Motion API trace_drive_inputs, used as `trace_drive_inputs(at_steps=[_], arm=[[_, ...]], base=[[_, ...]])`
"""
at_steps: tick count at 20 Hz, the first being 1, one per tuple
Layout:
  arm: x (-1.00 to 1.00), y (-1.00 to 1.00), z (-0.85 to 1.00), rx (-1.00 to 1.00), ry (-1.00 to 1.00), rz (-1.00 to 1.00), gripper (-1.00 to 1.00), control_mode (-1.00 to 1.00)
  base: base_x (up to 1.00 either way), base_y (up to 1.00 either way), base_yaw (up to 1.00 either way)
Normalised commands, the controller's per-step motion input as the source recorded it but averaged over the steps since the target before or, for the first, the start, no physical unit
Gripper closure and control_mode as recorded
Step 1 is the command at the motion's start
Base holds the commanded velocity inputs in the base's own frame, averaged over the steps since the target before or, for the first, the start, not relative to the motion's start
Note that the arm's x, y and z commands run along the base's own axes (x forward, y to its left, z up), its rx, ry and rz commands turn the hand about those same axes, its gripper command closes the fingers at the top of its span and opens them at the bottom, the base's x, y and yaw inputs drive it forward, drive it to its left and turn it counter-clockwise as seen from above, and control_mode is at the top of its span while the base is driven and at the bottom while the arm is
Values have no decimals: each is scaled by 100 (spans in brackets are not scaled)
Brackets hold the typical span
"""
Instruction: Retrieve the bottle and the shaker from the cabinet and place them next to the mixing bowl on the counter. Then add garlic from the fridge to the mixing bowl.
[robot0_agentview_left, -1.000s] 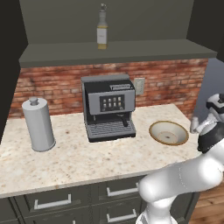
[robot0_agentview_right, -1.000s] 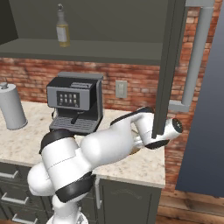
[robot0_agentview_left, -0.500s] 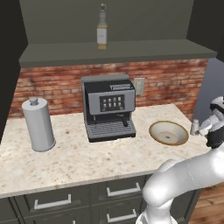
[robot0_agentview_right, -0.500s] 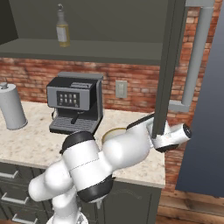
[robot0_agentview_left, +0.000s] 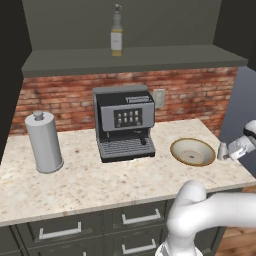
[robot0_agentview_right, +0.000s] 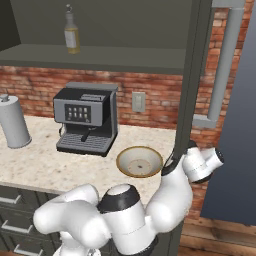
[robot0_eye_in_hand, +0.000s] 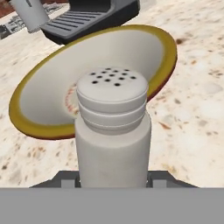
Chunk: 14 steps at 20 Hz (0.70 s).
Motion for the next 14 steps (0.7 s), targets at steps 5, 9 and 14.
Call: trace_drive_inputs(at_steps=[5, 9, 14], arm=[[0, 0, -7, 1, -5, 3, 100, -100], [0, 0, -12, 0, -9, 5, 100, -100], [0, 3, -12, 0, -8, 2, 100, -100]], base=[[0, 0, 0], [0, 0, 0], [0, 0, 0]])
